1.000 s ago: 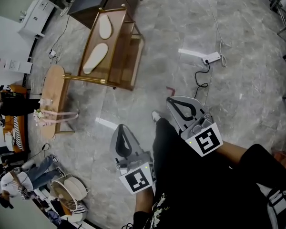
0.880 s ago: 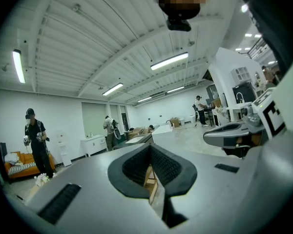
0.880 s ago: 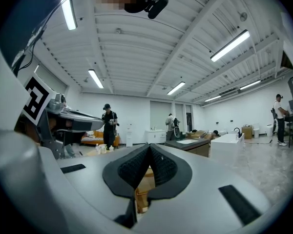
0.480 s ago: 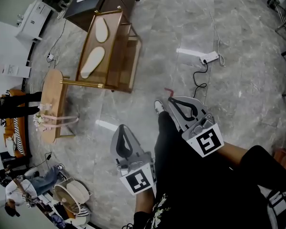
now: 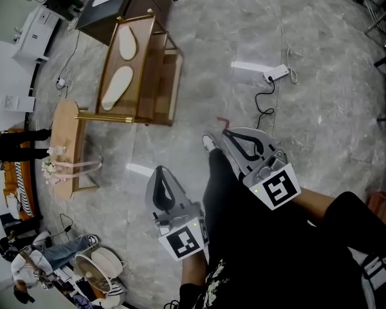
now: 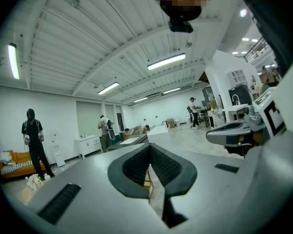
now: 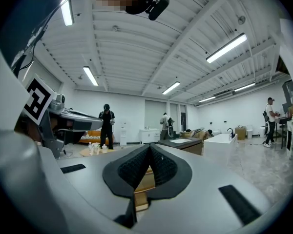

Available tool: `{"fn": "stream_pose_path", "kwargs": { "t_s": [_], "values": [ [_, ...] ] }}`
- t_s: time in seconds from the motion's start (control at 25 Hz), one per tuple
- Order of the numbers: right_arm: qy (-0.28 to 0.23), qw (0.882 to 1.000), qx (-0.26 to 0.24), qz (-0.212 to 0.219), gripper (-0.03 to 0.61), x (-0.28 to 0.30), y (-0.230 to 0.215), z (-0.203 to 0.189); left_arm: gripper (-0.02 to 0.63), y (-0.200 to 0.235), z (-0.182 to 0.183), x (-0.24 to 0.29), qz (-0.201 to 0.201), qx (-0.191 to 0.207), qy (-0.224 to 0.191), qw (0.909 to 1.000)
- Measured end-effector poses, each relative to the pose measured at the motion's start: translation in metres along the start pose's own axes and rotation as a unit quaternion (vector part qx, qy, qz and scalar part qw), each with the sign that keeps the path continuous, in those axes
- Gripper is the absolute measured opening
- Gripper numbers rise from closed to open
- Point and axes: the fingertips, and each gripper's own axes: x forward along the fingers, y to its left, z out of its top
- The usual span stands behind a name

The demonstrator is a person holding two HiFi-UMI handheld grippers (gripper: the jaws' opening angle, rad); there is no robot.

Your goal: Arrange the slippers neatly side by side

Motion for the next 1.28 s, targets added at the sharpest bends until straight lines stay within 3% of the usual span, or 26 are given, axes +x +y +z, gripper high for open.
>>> {"fn": "stream_pose_path", "kwargs": {
  "t_s": [0.64, 1.28],
  "values": [
    [0.019, 0.999, -0.02, -0.029, -0.002, -0.006, -0.044, -0.003, 0.003, -0.026, -0.001, 0.05, -0.03, -0.029, -0.016, 0.999],
    [0.027, 0.999, -0.035, 0.032, -0.002, 0.082, -0.028, 0.005, 0.003, 0.025, -0.006, 0.094, 0.001, -0.054, -0.014, 0.9985]
  ]
}}
